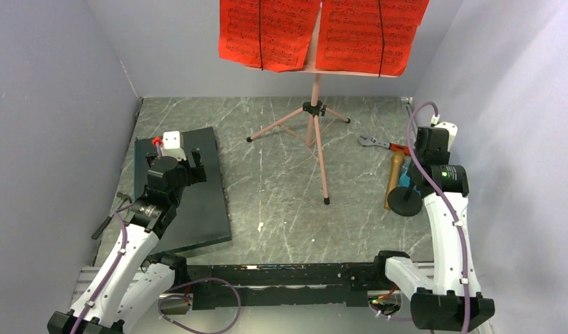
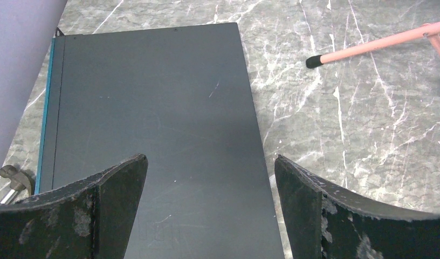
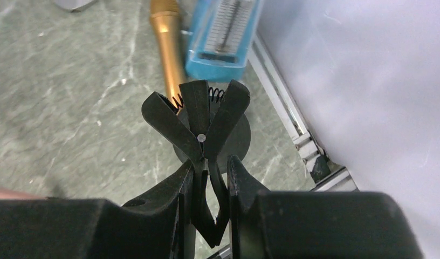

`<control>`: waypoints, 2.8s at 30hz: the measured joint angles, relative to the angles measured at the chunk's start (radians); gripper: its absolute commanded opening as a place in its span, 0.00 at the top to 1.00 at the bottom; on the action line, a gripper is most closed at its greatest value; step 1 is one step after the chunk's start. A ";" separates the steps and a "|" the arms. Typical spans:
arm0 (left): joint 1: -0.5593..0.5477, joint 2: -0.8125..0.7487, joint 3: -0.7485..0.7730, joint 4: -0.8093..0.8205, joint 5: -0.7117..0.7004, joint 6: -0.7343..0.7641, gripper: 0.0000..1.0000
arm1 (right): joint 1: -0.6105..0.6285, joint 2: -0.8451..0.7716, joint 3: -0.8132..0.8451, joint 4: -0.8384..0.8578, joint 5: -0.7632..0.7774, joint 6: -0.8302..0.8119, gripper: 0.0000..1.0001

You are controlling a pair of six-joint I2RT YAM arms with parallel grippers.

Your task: Pack up the instrument practice props

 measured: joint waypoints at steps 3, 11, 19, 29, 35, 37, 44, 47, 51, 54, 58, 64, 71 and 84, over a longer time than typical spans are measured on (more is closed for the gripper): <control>0.000 -0.008 0.000 0.000 0.003 0.000 0.06 | -0.072 -0.019 -0.063 0.046 0.002 0.011 1.00; 0.000 -0.010 -0.002 0.001 0.016 0.000 0.06 | -0.208 -0.057 -0.160 0.154 0.026 0.034 1.00; 0.000 -0.011 -0.004 0.001 0.018 0.000 0.06 | -0.277 -0.053 -0.246 0.251 -0.009 0.075 0.97; 0.000 -0.011 -0.004 0.001 0.024 0.000 0.06 | -0.296 -0.058 -0.288 0.304 -0.010 0.100 0.43; 0.000 -0.010 -0.004 0.001 0.025 0.000 0.06 | -0.296 -0.093 -0.288 0.324 -0.010 0.095 0.14; 0.000 -0.010 -0.004 0.001 0.025 0.000 0.06 | -0.296 -0.103 -0.283 0.320 -0.010 0.089 0.10; 0.000 -0.008 -0.004 0.001 0.026 0.000 0.06 | -0.265 -0.131 -0.190 0.318 -0.011 0.043 0.00; 0.000 -0.007 -0.004 0.001 0.026 0.000 0.06 | -0.242 -0.150 -0.151 0.333 -0.039 0.017 0.00; 0.000 -0.007 -0.004 0.001 0.026 0.000 0.06 | -0.231 -0.165 -0.105 0.359 -0.118 -0.006 0.00; 0.000 -0.008 -0.004 0.001 0.026 0.000 0.06 | -0.219 -0.158 -0.082 0.392 -0.203 -0.026 0.00; 0.000 -0.008 -0.004 0.001 0.027 0.000 0.06 | -0.180 -0.140 -0.083 0.436 -0.331 -0.043 0.00; 0.000 -0.008 -0.004 0.002 0.057 0.000 0.06 | -0.089 -0.140 -0.115 0.535 -0.479 -0.055 0.00; 0.001 -0.008 -0.002 0.006 0.188 0.001 0.06 | -0.066 -0.184 -0.249 0.803 -0.825 -0.044 0.00; 0.002 0.160 0.357 -0.070 0.492 0.002 0.06 | -0.047 -0.135 -0.185 0.951 -1.131 0.037 0.00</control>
